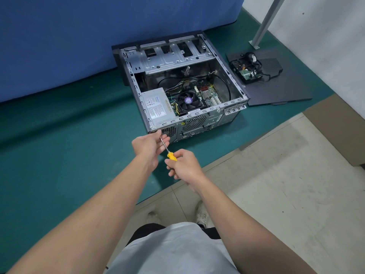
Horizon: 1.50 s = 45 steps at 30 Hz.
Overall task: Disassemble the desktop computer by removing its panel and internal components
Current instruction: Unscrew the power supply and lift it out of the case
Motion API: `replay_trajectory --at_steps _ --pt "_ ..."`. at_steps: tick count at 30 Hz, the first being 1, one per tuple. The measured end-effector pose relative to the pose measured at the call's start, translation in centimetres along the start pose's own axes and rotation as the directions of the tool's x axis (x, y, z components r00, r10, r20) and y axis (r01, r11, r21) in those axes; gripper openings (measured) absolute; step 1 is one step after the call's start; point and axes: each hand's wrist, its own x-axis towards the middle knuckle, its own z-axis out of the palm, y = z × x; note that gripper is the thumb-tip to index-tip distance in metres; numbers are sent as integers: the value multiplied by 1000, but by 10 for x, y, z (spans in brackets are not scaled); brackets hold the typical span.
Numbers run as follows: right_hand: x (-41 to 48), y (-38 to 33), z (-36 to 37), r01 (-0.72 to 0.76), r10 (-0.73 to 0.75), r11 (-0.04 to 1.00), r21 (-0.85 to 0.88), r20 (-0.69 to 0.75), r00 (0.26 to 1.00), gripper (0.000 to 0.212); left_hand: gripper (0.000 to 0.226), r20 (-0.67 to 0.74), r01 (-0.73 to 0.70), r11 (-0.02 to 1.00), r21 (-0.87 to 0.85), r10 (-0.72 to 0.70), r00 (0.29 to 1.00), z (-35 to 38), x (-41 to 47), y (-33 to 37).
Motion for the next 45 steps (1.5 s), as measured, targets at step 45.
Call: replay_trajectory --at_steps 45 --pt "308 -121 -308 24 -269 734 -679 -257 928 10 81 305 -245 -218 945 309 901 253 137 67"
